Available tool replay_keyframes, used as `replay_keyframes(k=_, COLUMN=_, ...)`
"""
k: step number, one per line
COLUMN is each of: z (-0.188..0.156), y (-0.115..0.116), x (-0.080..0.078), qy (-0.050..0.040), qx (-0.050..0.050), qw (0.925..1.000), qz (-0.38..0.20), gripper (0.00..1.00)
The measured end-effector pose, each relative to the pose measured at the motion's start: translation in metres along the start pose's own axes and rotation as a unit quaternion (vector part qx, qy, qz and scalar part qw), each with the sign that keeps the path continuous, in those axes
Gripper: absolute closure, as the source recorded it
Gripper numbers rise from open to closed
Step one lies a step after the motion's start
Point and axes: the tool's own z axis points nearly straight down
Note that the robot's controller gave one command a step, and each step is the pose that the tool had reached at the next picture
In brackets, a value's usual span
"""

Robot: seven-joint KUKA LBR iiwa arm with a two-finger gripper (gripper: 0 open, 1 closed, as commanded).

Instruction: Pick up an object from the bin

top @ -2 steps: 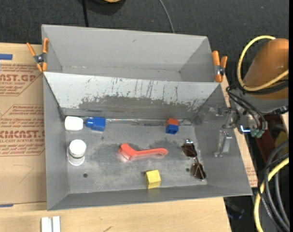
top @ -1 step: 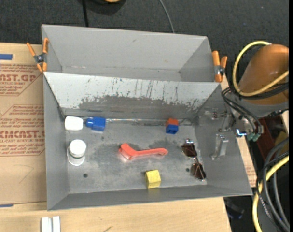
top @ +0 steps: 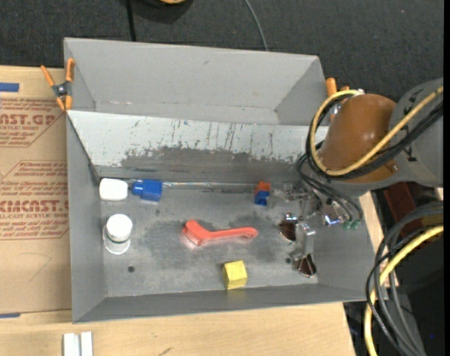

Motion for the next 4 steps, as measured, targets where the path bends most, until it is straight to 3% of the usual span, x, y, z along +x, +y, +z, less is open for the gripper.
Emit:
replay_keyframes(k=1, z=0.022, y=0.02, x=0.015, qy=0.0009, qx=-0.002, qw=0.9997, qz=-0.024, gripper=0.0)
replay_keyframes(k=3, z=0.055, y=0.058, x=-0.024, qy=0.0002, qx=-0.002, qw=0.9999, qz=-0.012, gripper=0.0)
replay_keyframes(k=4, z=0.056, y=0.078, x=-0.034, qy=-0.0023, qx=0.0, qw=0.9985, qz=-0.056, gripper=1.0)
